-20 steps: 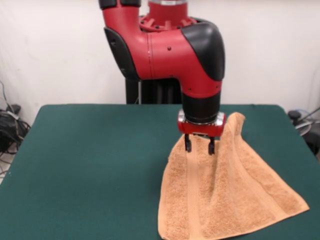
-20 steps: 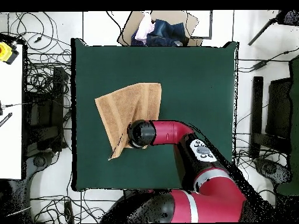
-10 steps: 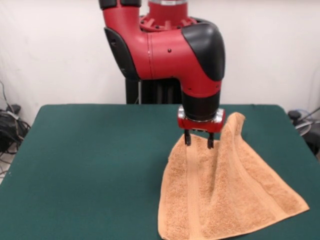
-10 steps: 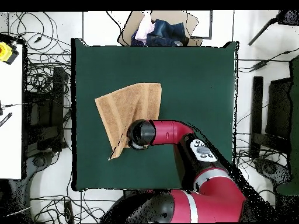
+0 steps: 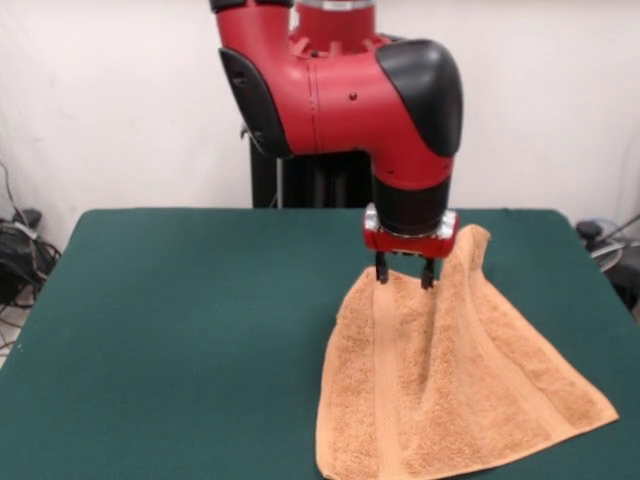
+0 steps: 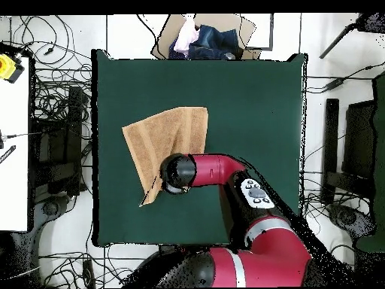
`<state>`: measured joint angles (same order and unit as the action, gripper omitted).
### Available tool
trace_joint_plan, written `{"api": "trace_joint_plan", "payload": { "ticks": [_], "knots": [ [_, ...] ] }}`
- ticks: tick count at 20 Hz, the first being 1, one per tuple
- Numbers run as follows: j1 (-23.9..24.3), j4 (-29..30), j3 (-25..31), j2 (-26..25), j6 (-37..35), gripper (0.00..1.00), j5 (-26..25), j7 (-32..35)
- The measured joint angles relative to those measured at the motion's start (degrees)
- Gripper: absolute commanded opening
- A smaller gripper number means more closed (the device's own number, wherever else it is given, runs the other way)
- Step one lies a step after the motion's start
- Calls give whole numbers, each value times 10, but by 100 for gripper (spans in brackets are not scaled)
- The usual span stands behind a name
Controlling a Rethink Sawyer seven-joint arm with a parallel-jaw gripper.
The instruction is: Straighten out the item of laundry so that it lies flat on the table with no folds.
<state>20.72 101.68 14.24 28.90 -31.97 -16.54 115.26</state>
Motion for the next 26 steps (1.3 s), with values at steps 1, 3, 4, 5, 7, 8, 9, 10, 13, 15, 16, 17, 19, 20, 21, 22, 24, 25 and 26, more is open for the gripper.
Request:
{"api": "trace_joint_plan", "payload": {
  "ticks": [1,3,4,5,7,8,9,10,13,15,16,17,19,20,21,22,24,25,26],
  "knots": [
    [0,0,0,-2,0,100,0,0],
    [1,0,0,-6,0,100,0,0],
    [1,0,0,-10,0,100,0,0],
    [2,0,0,-12,0,100,0,0],
    [4,0,0,-22,0,100,0,0],
    [6,0,0,-30,0,100,0,0],
    [8,0,0,-35,0,100,0,0],
    [10,0,0,-42,0,100,0,0],
    [22,-1,0,-67,1,100,0,0],
    [33,-2,5,-74,1,100,3,0],
    [40,-1,10,-75,-1,100,4,0],
    [47,-1,15,-77,-2,100,4,0],
    [66,0,29,-81,-9,100,4,0],
    [71,0,33,-83,-12,100,4,0],
    [74,0,35,-84,-13,100,4,0],
    [83,0,41,-87,-16,100,5,0],
    [94,0,49,-90,-20,100,4,0],
    [98,0,52,-91,-23,100,4,0],
    [102,-1,55,-93,-25,100,5,0]
  ]
}}
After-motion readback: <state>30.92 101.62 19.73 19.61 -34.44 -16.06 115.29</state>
